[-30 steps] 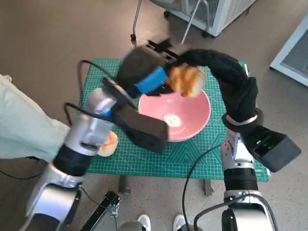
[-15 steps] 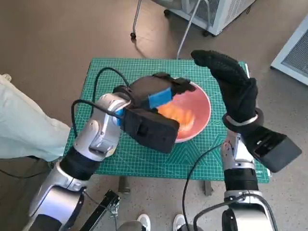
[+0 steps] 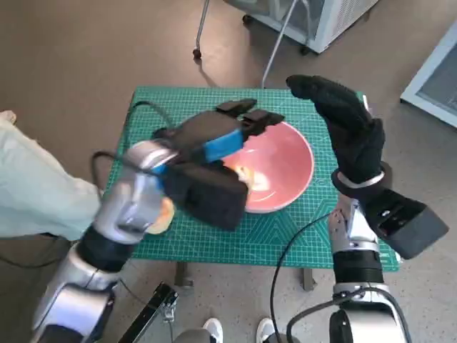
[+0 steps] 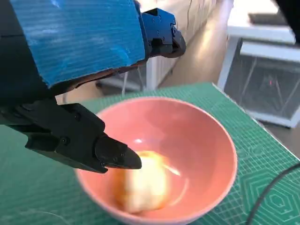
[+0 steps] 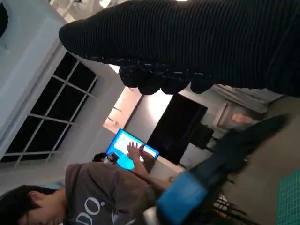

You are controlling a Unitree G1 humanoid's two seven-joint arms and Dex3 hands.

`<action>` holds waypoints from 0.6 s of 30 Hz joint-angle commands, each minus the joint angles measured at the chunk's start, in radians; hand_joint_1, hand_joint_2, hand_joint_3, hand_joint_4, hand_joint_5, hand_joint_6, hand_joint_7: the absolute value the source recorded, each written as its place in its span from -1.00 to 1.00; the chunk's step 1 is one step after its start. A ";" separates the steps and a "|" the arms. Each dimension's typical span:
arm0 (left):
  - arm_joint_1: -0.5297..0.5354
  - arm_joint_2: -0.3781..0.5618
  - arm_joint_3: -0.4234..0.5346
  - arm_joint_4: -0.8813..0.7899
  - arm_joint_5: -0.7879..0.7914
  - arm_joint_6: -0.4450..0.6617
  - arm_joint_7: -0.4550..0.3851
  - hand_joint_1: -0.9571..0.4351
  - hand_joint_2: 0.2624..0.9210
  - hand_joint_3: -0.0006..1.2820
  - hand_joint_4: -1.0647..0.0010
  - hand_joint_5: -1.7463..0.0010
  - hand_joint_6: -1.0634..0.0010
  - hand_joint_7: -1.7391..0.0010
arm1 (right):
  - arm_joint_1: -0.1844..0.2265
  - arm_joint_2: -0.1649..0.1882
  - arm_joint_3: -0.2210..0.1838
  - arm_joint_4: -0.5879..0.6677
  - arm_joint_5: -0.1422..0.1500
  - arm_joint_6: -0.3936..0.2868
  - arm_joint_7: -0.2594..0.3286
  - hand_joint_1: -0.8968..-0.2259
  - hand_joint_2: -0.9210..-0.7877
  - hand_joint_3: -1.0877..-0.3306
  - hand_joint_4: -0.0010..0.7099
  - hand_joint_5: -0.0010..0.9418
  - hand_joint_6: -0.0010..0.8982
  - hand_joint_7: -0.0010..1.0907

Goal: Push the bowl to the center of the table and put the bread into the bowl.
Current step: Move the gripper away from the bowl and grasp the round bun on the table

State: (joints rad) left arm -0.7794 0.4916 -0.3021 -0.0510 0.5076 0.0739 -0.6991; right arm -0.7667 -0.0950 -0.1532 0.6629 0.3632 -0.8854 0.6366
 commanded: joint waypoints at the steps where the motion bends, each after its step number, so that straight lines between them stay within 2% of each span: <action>1: 0.104 0.126 0.140 -0.225 -0.087 0.047 -0.093 0.25 0.60 -0.93 0.79 0.99 0.64 0.66 | 0.030 0.011 0.000 -0.019 0.020 0.016 0.004 -0.43 -1.00 -0.17 -0.25 -0.92 -1.00 0.52; 9: 0.291 0.274 0.324 -0.341 -0.218 -0.002 -0.145 0.27 0.65 -0.97 0.67 0.99 0.45 0.80 | 0.041 0.021 0.000 -0.045 0.031 0.028 -0.001 -0.38 -1.00 -0.16 -0.25 -0.92 -1.00 0.52; 14: 0.409 0.354 0.392 -0.349 -0.253 -0.039 -0.160 0.28 0.66 -0.98 0.67 1.00 0.42 0.86 | 0.043 0.024 0.002 -0.053 0.035 0.031 -0.002 -0.36 -1.00 -0.16 -0.24 -0.92 -1.00 0.52; 18: 0.492 0.410 0.422 -0.368 -0.254 -0.025 -0.185 0.29 0.67 -0.99 0.70 1.00 0.43 0.90 | 0.043 0.026 0.002 -0.054 0.032 0.035 -0.004 -0.36 -1.00 -0.16 -0.24 -0.92 -1.00 0.52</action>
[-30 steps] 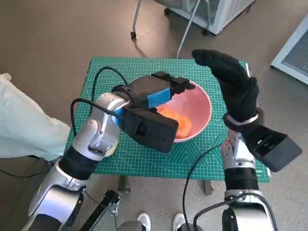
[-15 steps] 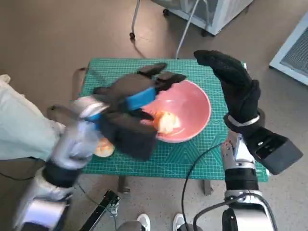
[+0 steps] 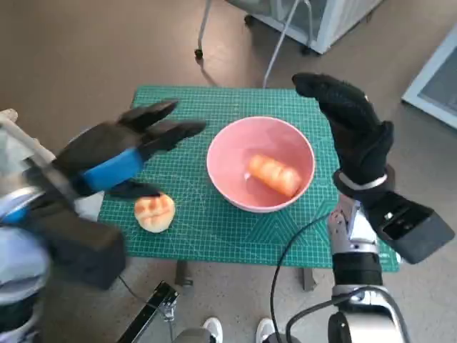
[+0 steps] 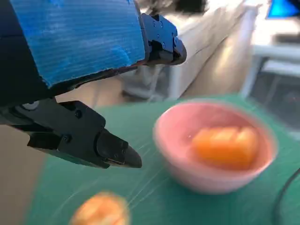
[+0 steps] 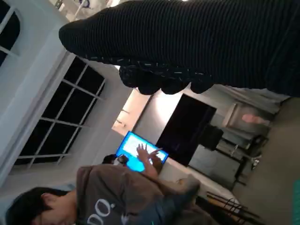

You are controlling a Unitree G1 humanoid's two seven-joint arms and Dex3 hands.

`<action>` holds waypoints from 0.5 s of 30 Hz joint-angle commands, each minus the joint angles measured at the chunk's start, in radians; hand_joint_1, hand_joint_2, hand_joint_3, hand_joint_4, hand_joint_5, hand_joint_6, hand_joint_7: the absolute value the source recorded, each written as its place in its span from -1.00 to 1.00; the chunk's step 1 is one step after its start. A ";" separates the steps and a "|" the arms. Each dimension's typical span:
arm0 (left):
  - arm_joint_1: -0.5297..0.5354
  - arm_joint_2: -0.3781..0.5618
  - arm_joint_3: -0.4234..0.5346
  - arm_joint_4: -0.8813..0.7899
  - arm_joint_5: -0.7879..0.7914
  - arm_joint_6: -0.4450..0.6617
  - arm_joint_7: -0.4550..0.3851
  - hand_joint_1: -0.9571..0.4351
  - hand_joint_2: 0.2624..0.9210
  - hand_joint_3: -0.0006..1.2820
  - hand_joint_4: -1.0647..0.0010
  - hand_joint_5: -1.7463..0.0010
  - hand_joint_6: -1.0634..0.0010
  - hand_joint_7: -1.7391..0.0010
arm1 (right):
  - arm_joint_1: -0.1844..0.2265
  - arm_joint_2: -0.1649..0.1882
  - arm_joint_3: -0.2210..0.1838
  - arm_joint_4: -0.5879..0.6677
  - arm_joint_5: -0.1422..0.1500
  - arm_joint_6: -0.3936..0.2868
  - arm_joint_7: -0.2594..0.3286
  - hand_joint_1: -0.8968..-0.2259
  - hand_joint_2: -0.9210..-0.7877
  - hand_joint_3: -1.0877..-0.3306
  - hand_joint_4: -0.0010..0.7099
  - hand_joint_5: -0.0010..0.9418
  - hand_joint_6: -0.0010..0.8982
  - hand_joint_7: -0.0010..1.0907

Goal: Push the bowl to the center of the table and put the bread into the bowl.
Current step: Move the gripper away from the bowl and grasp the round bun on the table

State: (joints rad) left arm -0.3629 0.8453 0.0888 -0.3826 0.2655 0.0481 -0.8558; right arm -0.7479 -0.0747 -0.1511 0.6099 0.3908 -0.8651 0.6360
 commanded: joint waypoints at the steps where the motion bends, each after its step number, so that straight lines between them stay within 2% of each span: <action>1: 0.099 0.068 0.036 -0.042 -0.006 0.006 -0.032 0.29 0.67 -0.99 0.71 1.00 0.45 0.91 | 0.024 0.006 -0.001 -0.002 0.003 0.016 -0.004 -0.35 -1.00 -0.16 -0.24 -0.92 -1.00 0.52; 7: 0.185 0.106 0.035 -0.046 0.014 0.033 -0.041 0.29 0.67 -0.99 0.75 1.00 0.48 0.94 | 0.025 0.004 -0.002 -0.003 0.004 0.025 -0.001 -0.36 -1.00 -0.16 -0.25 -0.92 -1.00 0.52; 15: 0.203 0.085 -0.036 0.010 0.032 0.039 -0.008 0.34 0.67 -0.99 0.75 1.00 0.48 0.96 | 0.023 0.000 -0.003 -0.001 0.002 0.039 -0.001 -0.37 -1.00 -0.16 -0.25 -0.92 -1.00 0.52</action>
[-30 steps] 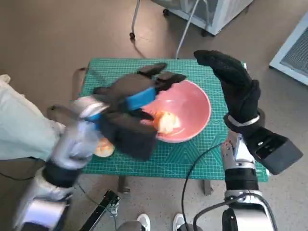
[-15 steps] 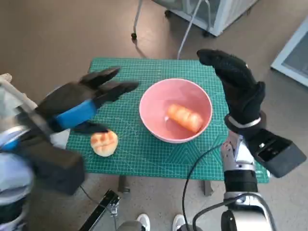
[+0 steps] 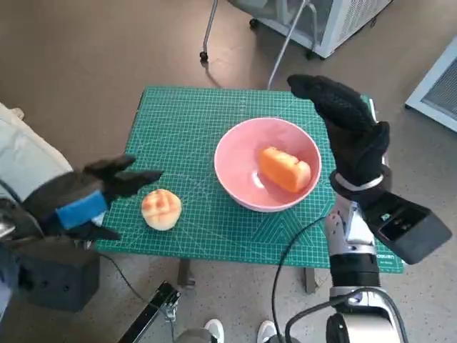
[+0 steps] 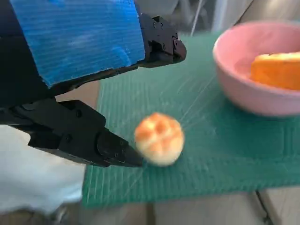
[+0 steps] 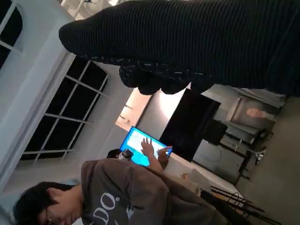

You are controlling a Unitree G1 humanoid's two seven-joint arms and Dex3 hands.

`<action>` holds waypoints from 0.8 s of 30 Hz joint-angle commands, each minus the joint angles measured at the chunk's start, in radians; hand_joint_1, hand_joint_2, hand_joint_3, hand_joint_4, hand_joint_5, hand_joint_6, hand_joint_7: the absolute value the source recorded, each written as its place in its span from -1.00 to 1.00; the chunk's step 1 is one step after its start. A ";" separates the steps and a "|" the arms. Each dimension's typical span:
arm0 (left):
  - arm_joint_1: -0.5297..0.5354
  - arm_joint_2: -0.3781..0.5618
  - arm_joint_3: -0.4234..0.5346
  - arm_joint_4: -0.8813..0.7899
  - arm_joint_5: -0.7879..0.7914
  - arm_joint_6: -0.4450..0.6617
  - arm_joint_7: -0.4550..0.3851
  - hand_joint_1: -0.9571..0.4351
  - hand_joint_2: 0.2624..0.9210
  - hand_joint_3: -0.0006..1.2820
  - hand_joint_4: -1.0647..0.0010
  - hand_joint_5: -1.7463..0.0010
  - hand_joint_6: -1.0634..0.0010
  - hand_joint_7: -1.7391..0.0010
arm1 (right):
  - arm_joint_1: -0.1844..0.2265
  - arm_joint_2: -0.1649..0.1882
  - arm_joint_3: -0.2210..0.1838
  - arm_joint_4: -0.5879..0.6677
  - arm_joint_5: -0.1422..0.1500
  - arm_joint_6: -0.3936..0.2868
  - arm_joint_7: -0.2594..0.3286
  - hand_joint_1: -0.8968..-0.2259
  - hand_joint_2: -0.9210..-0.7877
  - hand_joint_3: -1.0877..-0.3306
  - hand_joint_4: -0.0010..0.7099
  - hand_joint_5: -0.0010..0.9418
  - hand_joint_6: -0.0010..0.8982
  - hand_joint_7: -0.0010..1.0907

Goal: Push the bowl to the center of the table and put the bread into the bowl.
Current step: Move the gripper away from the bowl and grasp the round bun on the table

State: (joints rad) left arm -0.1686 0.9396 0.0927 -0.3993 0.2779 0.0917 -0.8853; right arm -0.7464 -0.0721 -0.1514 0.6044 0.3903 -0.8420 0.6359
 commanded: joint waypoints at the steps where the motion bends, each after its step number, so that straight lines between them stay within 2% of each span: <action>1: 0.006 -0.016 -0.057 0.039 0.028 -0.010 0.030 0.35 0.67 -0.99 0.75 1.00 0.48 0.96 | 0.021 -0.003 -0.003 0.005 0.002 0.017 0.000 -0.37 -1.00 -0.16 -0.25 -0.92 -1.00 0.52; 12: -0.067 -0.087 -0.228 0.178 0.133 -0.043 0.098 0.35 0.69 -0.99 0.74 0.99 0.47 0.97 | 0.017 -0.013 -0.005 0.002 0.004 0.026 0.006 -0.37 -1.00 -0.16 -0.25 -0.92 -1.00 0.52; 18: -0.142 -0.146 -0.310 0.346 0.207 -0.131 0.187 0.34 0.71 -0.98 0.64 0.97 0.44 0.97 | 0.016 -0.018 -0.008 0.000 0.009 0.030 0.012 -0.37 -1.00 -0.16 -0.25 -0.92 -1.00 0.51; 24: -0.197 -0.192 -0.368 0.527 0.283 -0.230 0.322 0.30 0.78 -0.97 0.53 0.96 0.37 0.96 | 0.013 -0.019 -0.010 0.007 0.013 0.031 0.020 -0.38 -1.00 -0.16 -0.25 -0.92 -1.00 0.51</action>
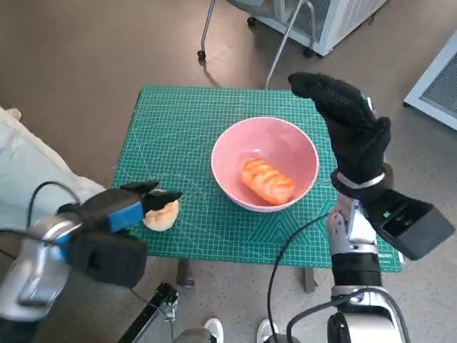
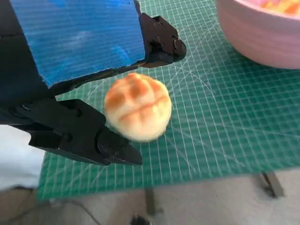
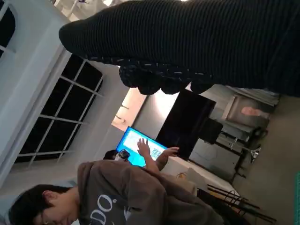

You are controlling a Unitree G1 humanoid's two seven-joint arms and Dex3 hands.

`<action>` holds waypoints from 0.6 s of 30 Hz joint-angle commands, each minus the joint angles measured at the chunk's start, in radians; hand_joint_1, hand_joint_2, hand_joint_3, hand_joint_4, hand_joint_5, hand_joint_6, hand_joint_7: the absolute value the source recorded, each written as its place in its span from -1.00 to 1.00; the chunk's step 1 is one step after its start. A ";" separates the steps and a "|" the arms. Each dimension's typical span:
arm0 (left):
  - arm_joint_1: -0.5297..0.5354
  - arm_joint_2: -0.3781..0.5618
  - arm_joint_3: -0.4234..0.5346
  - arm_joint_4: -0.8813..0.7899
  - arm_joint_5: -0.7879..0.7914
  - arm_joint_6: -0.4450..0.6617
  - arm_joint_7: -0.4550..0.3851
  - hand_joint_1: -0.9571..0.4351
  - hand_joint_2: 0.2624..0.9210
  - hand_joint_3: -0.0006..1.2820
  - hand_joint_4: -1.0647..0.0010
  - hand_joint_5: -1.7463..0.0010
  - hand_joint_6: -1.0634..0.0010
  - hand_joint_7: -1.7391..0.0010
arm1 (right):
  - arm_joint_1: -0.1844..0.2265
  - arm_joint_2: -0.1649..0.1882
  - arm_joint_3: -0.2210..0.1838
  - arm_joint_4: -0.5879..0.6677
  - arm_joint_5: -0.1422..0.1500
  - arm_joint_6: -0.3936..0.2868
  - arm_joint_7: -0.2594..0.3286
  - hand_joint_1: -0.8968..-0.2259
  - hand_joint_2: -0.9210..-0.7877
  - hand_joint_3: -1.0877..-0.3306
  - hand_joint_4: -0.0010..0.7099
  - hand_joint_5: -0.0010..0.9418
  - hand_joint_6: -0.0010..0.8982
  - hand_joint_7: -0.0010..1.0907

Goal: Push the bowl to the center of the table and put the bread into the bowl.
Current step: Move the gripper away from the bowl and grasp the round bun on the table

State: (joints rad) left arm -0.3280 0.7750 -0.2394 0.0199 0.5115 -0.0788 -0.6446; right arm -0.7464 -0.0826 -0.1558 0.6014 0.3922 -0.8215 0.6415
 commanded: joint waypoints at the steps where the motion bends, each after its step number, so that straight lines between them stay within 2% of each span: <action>1: -0.045 -0.035 -0.045 0.139 0.064 -0.075 0.107 0.30 0.79 -0.97 0.52 0.96 0.37 0.96 | 0.014 -0.008 -0.005 0.008 0.010 0.011 0.014 -0.38 -1.00 -0.16 -0.25 -0.92 -1.00 0.51; 6: -0.081 -0.059 -0.084 0.261 0.121 -0.129 0.197 0.31 0.90 -0.96 0.35 0.95 0.20 0.93 | 0.017 -0.009 -0.002 -0.003 0.007 0.014 0.013 -0.37 -1.00 -0.16 -0.25 -0.92 -1.00 0.51; 9: -0.107 -0.063 -0.107 0.324 0.158 -0.160 0.242 0.31 0.97 -0.92 0.14 0.93 0.00 0.87 | 0.016 -0.011 -0.003 -0.006 0.007 0.014 0.014 -0.36 -1.00 -0.16 -0.25 -0.92 -1.00 0.51; 11: -0.124 -0.060 -0.117 0.361 0.176 -0.181 0.271 0.32 0.99 -0.88 -0.06 0.87 -0.19 0.81 | 0.015 -0.013 -0.004 -0.004 0.007 0.013 0.015 -0.35 -1.00 -0.16 -0.25 -0.92 -1.00 0.51; 12: -0.132 -0.058 -0.120 0.378 0.183 -0.191 0.284 0.33 0.99 -0.84 -0.01 0.59 -0.17 0.55 | 0.014 -0.014 -0.005 -0.003 0.007 0.012 0.015 -0.35 -1.00 -0.16 -0.25 -0.92 -1.00 0.51; 13: -0.141 -0.055 -0.121 0.395 0.188 -0.202 0.297 0.35 0.99 -0.74 0.13 0.16 -0.09 0.13 | 0.013 -0.014 -0.005 0.000 0.006 0.010 0.016 -0.35 -1.00 -0.16 -0.25 -0.92 -1.00 0.51; 14: -0.147 -0.052 -0.121 0.407 0.190 -0.210 0.306 0.36 1.00 -0.69 0.20 -0.12 -0.06 -0.12 | 0.012 -0.015 -0.006 0.001 0.006 0.009 0.016 -0.36 -1.00 -0.16 -0.25 -0.92 -1.00 0.51; 17: -0.165 -0.045 -0.116 0.430 0.195 -0.219 0.325 0.37 1.00 -0.66 0.24 -0.43 -0.06 -0.39 | 0.009 -0.016 -0.007 0.006 0.005 0.006 0.018 -0.36 -1.00 -0.16 -0.24 -0.92 -1.00 0.51; 18: -0.170 -0.043 -0.114 0.435 0.196 -0.220 0.330 0.37 1.00 -0.67 0.23 -0.46 -0.08 -0.40 | 0.008 -0.016 -0.007 0.008 0.005 0.005 0.018 -0.36 -1.00 -0.16 -0.24 -0.92 -1.00 0.51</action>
State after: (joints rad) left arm -0.4785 0.7139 -0.3511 0.4251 0.6895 -0.2916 -0.3334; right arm -0.7464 -0.0920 -0.1576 0.5951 0.3926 -0.8183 0.6497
